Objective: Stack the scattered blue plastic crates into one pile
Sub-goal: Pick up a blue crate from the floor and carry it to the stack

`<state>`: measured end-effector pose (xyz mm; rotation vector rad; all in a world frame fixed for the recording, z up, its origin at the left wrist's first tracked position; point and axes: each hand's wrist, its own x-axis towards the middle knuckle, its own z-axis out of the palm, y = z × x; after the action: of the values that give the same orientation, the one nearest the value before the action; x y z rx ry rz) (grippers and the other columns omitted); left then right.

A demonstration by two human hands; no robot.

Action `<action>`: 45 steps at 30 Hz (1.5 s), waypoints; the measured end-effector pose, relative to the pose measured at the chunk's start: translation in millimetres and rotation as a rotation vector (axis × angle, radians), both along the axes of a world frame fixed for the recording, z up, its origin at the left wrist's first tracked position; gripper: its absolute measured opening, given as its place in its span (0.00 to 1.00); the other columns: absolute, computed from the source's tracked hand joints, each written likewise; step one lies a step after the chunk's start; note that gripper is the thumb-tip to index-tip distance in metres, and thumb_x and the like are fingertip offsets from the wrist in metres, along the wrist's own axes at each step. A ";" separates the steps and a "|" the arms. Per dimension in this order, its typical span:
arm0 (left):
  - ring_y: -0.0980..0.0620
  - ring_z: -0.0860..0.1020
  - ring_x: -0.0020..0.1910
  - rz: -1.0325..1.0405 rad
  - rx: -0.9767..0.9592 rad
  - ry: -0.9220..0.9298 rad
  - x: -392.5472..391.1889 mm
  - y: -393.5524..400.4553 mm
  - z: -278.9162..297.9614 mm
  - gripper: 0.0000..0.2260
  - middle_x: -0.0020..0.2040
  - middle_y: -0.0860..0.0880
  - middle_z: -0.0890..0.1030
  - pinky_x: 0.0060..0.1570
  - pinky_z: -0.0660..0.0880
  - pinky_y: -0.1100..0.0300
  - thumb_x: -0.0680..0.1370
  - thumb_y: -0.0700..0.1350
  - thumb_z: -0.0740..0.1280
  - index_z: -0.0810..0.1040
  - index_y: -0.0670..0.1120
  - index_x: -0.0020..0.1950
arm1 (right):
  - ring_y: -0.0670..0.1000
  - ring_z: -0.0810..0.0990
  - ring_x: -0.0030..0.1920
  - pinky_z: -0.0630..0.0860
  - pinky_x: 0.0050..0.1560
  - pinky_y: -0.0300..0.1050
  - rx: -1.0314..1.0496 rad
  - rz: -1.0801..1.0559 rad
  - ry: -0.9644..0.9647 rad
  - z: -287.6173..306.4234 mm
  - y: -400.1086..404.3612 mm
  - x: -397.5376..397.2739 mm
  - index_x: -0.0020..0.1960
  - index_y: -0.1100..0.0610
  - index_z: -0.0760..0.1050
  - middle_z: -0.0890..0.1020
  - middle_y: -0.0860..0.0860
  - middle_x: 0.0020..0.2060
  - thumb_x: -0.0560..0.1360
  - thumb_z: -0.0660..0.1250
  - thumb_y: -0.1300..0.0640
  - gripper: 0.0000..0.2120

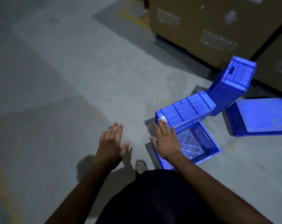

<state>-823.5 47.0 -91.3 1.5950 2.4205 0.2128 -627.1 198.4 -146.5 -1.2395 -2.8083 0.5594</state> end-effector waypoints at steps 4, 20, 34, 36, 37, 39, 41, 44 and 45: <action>0.42 0.64 0.76 -0.146 0.049 -0.029 -84.0 95.4 15.8 0.31 0.77 0.41 0.66 0.71 0.65 0.43 0.78 0.58 0.60 0.65 0.43 0.77 | 0.57 0.57 0.79 0.58 0.74 0.63 -0.013 -0.123 -0.010 9.3 73.1 -72.2 0.76 0.56 0.64 0.60 0.56 0.79 0.78 0.46 0.39 0.32; 0.48 0.52 0.80 -1.128 -0.260 0.012 -296.3 557.6 -44.6 0.34 0.82 0.47 0.53 0.76 0.51 0.50 0.79 0.65 0.48 0.52 0.48 0.82 | 0.58 0.57 0.78 0.59 0.73 0.60 -0.256 -1.097 -0.156 -76.5 302.0 -244.2 0.78 0.57 0.59 0.57 0.58 0.79 0.80 0.58 0.43 0.31; 0.42 0.63 0.77 -2.025 -0.333 0.121 -142.3 797.0 -263.3 0.30 0.77 0.42 0.65 0.72 0.63 0.45 0.80 0.58 0.57 0.65 0.42 0.77 | 0.65 0.51 0.79 0.56 0.75 0.64 -0.707 -1.822 -0.099 -309.7 475.1 -186.9 0.80 0.64 0.49 0.52 0.65 0.79 0.79 0.63 0.46 0.39; 0.43 0.63 0.77 -2.025 -0.349 0.082 -131.3 820.2 -295.2 0.31 0.78 0.43 0.65 0.73 0.62 0.46 0.80 0.59 0.57 0.64 0.42 0.78 | 0.67 0.49 0.78 0.57 0.73 0.67 -0.844 -1.950 -0.059 -347.4 496.7 -179.1 0.80 0.64 0.45 0.51 0.66 0.78 0.79 0.63 0.46 0.41; 0.43 0.62 0.77 -2.009 -0.380 0.067 -126.4 831.1 -310.4 0.32 0.78 0.43 0.65 0.73 0.62 0.47 0.79 0.59 0.57 0.63 0.43 0.78 | 0.68 0.51 0.78 0.59 0.72 0.68 -0.878 -2.031 -0.041 -364.8 502.4 -174.3 0.80 0.64 0.44 0.52 0.67 0.78 0.80 0.64 0.48 0.41; 0.45 0.61 0.78 -1.991 -0.427 0.070 -121.6 853.3 -339.0 0.33 0.78 0.45 0.64 0.73 0.63 0.47 0.78 0.60 0.56 0.61 0.44 0.79 | 0.69 0.59 0.75 0.63 0.69 0.68 -0.887 -2.136 -0.087 -389.5 505.9 -166.7 0.79 0.66 0.46 0.58 0.68 0.76 0.81 0.62 0.54 0.36; 0.47 0.58 0.79 -2.018 -0.453 0.092 -120.4 872.8 -363.2 0.33 0.79 0.47 0.62 0.74 0.62 0.48 0.79 0.60 0.55 0.58 0.47 0.80 | 0.67 0.74 0.64 0.73 0.60 0.62 -0.765 -2.105 -0.282 -400.8 501.4 -163.4 0.74 0.70 0.57 0.72 0.68 0.66 0.79 0.56 0.62 0.25; 0.48 0.57 0.79 -2.128 -0.483 0.124 -119.8 898.3 -384.7 0.33 0.80 0.48 0.61 0.75 0.59 0.50 0.79 0.59 0.56 0.57 0.47 0.80 | 0.60 0.82 0.46 0.76 0.44 0.51 -0.626 -1.993 -0.375 -396.0 496.4 -165.0 0.60 0.68 0.70 0.81 0.60 0.48 0.75 0.57 0.68 0.14; 0.49 0.56 0.80 -2.182 -0.479 0.150 -118.2 905.5 -387.4 0.33 0.80 0.48 0.60 0.75 0.55 0.52 0.79 0.59 0.57 0.55 0.47 0.81 | 0.59 0.83 0.45 0.76 0.42 0.50 -0.621 -1.996 -0.399 -392.0 496.5 -167.9 0.59 0.68 0.70 0.82 0.59 0.46 0.74 0.59 0.69 0.14</action>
<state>-941.7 952.5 -478.7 2.6846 -0.2737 -0.7480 -795.0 694.9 -538.6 -3.2269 -0.2249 0.8140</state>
